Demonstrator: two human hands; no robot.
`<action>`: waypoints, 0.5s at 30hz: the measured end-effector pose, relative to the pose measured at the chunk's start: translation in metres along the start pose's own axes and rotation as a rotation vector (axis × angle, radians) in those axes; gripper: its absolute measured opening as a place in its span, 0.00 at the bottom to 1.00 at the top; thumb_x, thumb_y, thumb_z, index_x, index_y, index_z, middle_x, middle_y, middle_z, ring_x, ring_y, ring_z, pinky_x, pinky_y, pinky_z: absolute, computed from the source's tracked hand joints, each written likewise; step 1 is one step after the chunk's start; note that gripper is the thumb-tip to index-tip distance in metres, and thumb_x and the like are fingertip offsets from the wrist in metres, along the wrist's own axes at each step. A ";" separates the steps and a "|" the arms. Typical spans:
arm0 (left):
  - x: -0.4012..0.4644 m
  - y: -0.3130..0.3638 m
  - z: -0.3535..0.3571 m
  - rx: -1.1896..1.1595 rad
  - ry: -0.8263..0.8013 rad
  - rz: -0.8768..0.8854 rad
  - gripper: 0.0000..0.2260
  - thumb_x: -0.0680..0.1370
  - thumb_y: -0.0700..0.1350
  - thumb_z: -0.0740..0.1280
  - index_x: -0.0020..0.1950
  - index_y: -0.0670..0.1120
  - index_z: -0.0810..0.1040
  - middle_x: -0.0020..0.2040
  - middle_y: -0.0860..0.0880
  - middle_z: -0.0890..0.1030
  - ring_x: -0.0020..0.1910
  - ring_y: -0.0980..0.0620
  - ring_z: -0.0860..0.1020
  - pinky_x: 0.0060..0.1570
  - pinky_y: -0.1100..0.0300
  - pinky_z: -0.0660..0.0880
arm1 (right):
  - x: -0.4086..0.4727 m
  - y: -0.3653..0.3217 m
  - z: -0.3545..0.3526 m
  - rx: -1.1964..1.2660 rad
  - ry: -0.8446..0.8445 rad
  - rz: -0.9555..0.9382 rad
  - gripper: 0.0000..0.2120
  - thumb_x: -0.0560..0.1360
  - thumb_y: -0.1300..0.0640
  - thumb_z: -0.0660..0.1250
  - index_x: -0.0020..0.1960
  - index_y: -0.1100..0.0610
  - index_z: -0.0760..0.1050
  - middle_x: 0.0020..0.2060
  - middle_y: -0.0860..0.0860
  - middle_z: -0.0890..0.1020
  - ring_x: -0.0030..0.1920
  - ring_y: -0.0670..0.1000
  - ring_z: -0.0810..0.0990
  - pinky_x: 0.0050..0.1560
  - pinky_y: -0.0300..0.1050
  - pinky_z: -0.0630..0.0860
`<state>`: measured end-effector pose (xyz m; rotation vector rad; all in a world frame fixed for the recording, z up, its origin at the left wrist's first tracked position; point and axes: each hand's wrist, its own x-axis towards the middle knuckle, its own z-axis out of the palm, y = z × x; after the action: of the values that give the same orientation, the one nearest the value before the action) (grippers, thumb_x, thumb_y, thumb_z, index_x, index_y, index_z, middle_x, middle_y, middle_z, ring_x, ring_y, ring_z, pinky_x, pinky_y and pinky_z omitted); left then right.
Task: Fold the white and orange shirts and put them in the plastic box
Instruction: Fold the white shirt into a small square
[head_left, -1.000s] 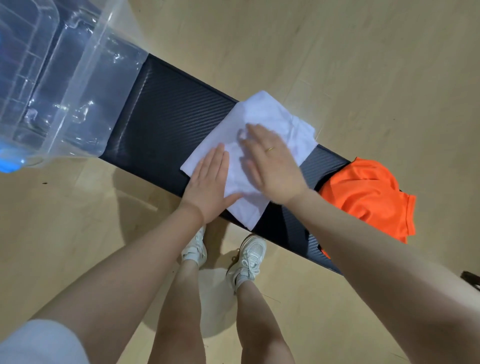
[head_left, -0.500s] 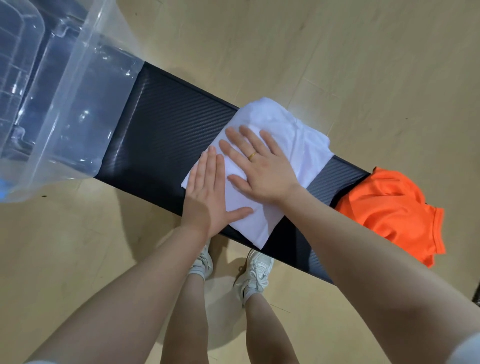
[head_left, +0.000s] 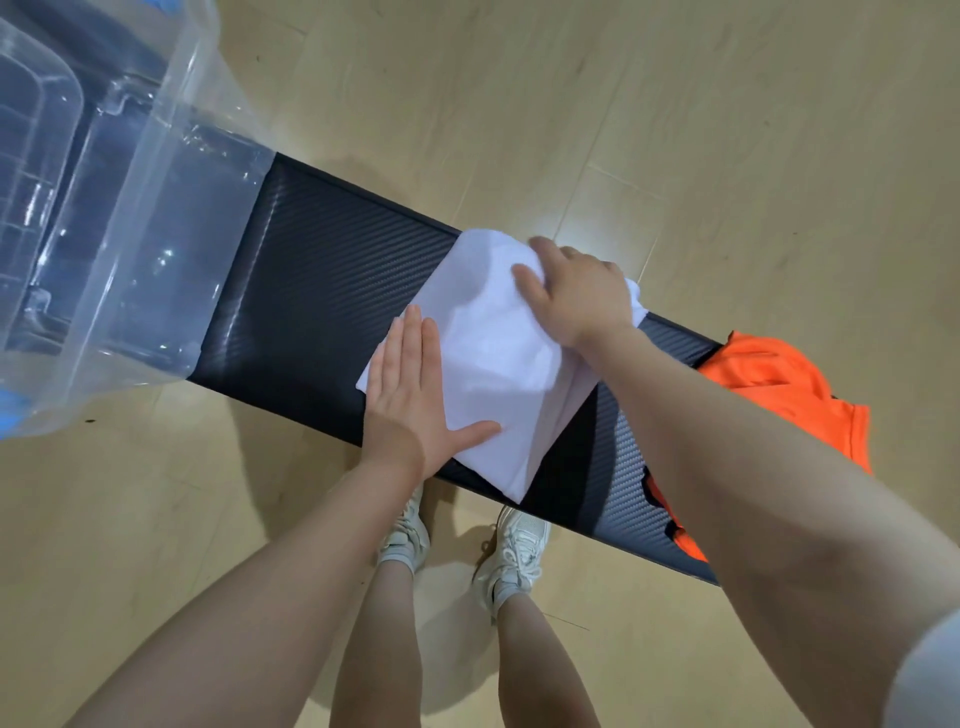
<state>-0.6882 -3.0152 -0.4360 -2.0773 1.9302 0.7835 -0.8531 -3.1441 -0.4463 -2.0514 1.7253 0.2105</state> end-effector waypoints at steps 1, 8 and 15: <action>0.000 0.002 -0.003 -0.021 -0.006 -0.011 0.52 0.68 0.71 0.58 0.73 0.43 0.30 0.75 0.46 0.31 0.73 0.50 0.31 0.69 0.56 0.30 | -0.001 0.009 -0.002 0.024 -0.029 0.085 0.23 0.78 0.43 0.47 0.63 0.55 0.68 0.55 0.59 0.78 0.58 0.60 0.75 0.63 0.54 0.62; 0.039 0.011 -0.045 -0.304 0.205 -0.221 0.24 0.79 0.49 0.60 0.72 0.44 0.60 0.66 0.42 0.69 0.64 0.42 0.68 0.61 0.48 0.65 | -0.050 0.033 -0.006 0.337 0.109 0.467 0.37 0.73 0.36 0.53 0.70 0.63 0.60 0.70 0.60 0.66 0.70 0.60 0.64 0.70 0.55 0.60; 0.025 -0.023 -0.055 -0.433 -0.079 -0.342 0.10 0.77 0.47 0.62 0.47 0.39 0.70 0.48 0.40 0.77 0.41 0.44 0.73 0.36 0.56 0.68 | -0.065 0.013 -0.006 0.439 0.090 0.525 0.28 0.77 0.45 0.56 0.69 0.64 0.64 0.70 0.58 0.67 0.73 0.57 0.59 0.74 0.57 0.52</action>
<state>-0.6522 -3.0604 -0.4069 -2.4777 1.3949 1.2586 -0.8802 -3.0898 -0.4189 -1.2953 2.1146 -0.0989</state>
